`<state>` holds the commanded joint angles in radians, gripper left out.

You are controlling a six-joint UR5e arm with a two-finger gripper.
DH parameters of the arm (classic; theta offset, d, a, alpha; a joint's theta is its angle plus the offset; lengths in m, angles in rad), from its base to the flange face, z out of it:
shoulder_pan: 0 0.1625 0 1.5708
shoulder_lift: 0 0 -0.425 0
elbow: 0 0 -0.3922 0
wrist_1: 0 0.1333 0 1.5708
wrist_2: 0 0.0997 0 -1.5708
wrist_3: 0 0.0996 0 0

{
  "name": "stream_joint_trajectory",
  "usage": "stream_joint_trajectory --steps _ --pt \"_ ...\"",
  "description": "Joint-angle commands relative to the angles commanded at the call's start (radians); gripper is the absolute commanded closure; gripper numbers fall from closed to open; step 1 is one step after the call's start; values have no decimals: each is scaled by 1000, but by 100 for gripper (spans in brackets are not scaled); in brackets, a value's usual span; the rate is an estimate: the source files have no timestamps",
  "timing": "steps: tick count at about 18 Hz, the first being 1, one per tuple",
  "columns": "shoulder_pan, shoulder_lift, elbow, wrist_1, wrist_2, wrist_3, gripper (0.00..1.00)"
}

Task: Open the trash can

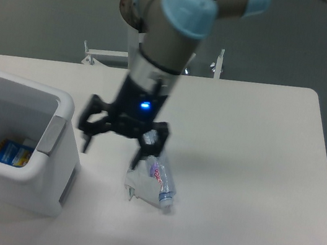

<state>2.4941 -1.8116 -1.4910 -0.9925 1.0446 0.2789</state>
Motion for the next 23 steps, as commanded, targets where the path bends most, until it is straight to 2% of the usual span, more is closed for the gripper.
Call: stream_joint_trajectory --steps 6,9,14,16,19,23 --pt "107 -47 -5 -3 3 189 0" --pt "138 -54 -6 -8 81 311 0" --pt "137 -81 -8 -24 325 525 0" --pt "137 -94 -2 -50 348 604 0" --pt "134 -98 0 -126 437 698 0" --pt "114 -124 3 -126 462 747 0"
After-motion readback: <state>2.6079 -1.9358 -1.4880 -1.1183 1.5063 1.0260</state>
